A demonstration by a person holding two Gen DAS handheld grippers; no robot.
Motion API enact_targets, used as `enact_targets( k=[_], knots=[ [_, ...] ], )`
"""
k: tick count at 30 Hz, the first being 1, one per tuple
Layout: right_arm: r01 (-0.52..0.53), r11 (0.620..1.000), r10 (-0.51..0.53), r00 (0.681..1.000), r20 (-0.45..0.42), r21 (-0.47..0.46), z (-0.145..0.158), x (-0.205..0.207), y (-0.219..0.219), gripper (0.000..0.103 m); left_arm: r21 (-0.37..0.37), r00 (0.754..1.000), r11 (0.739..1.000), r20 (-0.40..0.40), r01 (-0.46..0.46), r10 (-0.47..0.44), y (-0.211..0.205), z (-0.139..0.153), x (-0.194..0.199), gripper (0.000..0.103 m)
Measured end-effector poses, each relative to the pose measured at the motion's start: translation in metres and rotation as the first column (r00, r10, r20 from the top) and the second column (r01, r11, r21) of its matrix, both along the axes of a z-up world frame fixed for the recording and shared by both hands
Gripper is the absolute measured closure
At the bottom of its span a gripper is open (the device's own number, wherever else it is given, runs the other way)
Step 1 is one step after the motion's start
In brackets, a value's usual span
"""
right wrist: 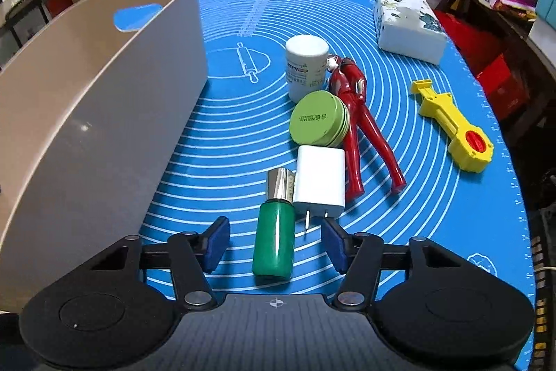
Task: Organize rigid objects
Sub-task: 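Move the right tool to the green bottle and grasp it, then carry the green bottle into the bin with the right tool and release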
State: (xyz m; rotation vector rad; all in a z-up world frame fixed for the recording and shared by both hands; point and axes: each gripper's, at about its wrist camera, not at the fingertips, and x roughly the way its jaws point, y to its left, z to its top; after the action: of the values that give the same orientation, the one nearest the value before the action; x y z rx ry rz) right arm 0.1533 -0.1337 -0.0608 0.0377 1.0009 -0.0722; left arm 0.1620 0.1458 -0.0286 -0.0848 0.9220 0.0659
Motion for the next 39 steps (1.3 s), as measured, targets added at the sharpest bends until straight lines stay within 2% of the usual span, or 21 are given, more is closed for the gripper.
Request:
enact_targets(
  k=[1, 2, 4, 19, 26, 39],
  knots=[
    [-0.001, 1.0, 0.001, 1.0, -0.003, -0.015, -0.001, 0.0, 0.003, 0.046, -0.001, 1.0, 1.0, 0.0, 0.0, 0.0, 0.0, 0.0, 0.001, 0.09],
    [-0.008, 1.0, 0.008, 1.0, -0.014, -0.018, -0.003, 0.0, 0.006, 0.057, -0.002, 1.0, 1.0, 0.0, -0.001, 0.001, 0.0, 0.0, 0.0, 0.09],
    [0.003, 1.0, -0.003, 1.0, -0.028, -0.008, -0.007, 0.002, 0.006, 0.067, -0.002, 1.0, 1.0, 0.0, -0.001, 0.001, 0.0, 0.0, 0.0, 0.09],
    [0.024, 0.997, -0.023, 0.999, -0.024, 0.07, -0.005, 0.0, -0.004, 0.068, -0.002, 1.0, 1.0, 0.0, 0.0, 0.0, 0.0, 0.001, 0.001, 0.09],
    [0.038, 0.992, -0.04, 0.999, 0.014, 0.122, 0.004, -0.006, -0.015, 0.068, 0.0, 1.0, 1.0, 0.0, 0.0, 0.0, 0.0, 0.001, 0.001, 0.09],
    [0.042, 0.988, -0.05, 0.997, 0.051, 0.146, 0.024, -0.017, -0.025, 0.068, -0.001, 1.0, 1.0, 0.0, 0.0, 0.0, 0.0, 0.0, 0.001, 0.09]
  ],
)
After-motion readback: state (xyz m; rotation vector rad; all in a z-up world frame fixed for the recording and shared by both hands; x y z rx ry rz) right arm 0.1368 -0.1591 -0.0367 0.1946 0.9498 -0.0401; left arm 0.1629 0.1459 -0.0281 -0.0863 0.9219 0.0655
